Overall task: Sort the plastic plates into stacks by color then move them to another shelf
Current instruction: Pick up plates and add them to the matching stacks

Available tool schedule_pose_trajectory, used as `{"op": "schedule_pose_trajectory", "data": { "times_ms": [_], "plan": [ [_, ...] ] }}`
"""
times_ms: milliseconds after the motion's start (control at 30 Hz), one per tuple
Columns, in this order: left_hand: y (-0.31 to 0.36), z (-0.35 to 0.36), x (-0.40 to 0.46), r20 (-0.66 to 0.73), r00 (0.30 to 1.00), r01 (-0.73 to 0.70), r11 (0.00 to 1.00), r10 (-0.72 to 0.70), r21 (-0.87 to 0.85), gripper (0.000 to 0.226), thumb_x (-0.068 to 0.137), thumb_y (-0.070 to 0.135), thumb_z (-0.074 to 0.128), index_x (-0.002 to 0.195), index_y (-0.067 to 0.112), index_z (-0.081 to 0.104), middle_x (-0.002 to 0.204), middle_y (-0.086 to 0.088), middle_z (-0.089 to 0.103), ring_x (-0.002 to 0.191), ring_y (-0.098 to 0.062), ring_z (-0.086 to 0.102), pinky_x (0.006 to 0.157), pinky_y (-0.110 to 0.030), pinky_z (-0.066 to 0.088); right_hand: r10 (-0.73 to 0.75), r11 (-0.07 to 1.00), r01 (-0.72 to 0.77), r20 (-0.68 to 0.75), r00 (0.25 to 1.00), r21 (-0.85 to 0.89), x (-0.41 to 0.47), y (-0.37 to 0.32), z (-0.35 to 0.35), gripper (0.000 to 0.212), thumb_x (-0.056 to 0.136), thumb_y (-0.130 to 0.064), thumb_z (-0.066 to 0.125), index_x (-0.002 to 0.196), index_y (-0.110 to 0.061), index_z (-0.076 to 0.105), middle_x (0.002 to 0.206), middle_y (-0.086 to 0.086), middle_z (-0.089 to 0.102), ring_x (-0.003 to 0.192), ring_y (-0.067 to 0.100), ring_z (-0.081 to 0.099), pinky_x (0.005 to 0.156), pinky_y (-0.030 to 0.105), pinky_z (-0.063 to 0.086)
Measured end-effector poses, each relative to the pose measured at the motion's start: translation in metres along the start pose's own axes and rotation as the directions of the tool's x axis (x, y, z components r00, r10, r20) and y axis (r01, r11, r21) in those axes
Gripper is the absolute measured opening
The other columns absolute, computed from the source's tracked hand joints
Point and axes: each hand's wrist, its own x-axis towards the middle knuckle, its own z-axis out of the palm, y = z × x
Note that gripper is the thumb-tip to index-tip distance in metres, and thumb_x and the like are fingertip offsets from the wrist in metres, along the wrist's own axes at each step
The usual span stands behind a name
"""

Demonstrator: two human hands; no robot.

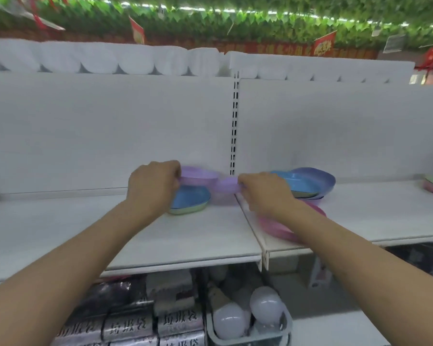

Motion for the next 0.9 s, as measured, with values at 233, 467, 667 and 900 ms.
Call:
{"op": "schedule_pose_trajectory", "data": {
  "times_ms": [233, 467, 667, 900],
  "plan": [
    [0.017, -0.017, -0.041, 0.353, 0.9, 0.426, 0.684, -0.256, -0.592, 0.013, 0.1, 0.03, 0.036, 0.102, 0.021, 0.044, 0.1, -0.009, 0.067, 0.053, -0.033, 0.072, 0.055, -0.045, 0.062, 0.035, 0.797, -0.105, 0.128, 0.991, 0.595, -0.003, 0.009, 0.006, 0.019, 0.094, -0.044, 0.055, 0.093, -0.026, 0.056, 0.089, -0.006, 0.066, 0.081, 0.026, 0.071, 0.082, 0.037, 0.053],
    [0.02, -0.028, -0.046, 0.375, 0.845, 0.508, 0.356, -0.381, -0.784, 0.011, 0.093, 0.002, 0.054, 0.1, 0.009, 0.05, 0.097, -0.019, 0.062, 0.058, -0.032, 0.069, 0.064, -0.056, 0.062, 0.073, 0.499, -0.136, 0.114, 0.991, 0.856, -0.01, -0.003, -0.011, 0.012, 0.094, -0.009, 0.054, 0.101, -0.015, 0.061, 0.081, 0.011, 0.066, 0.053, 0.01, 0.064, 0.043, 0.023, 0.048],
    [0.012, -0.051, -0.074, 0.357, 0.893, 0.444, 0.408, -0.272, -0.798, 0.022, 0.092, -0.001, 0.05, 0.099, 0.006, 0.07, 0.095, -0.016, 0.065, 0.065, -0.026, 0.065, 0.061, -0.042, 0.062, -0.056, 0.416, -0.145, 0.184, 0.981, 0.898, -0.022, -0.02, -0.022, 0.029, 0.094, -0.008, 0.045, 0.103, -0.02, 0.07, 0.086, 0.005, 0.067, 0.067, 0.012, 0.067, 0.052, 0.024, 0.051],
    [-0.054, -0.072, -0.139, 0.282, 0.918, 0.391, 0.511, -0.28, -0.765, 0.024, 0.092, 0.0, 0.052, 0.09, 0.014, 0.071, 0.11, -0.009, 0.061, 0.058, -0.022, 0.065, 0.05, -0.034, 0.051, -0.257, 0.384, -0.087, 0.198, 0.946, 0.919, -0.04, -0.091, -0.026, 0.022, 0.093, -0.005, 0.047, 0.101, -0.013, 0.066, 0.09, 0.005, 0.065, 0.067, 0.011, 0.067, 0.052, 0.027, 0.049]
  ]
}}
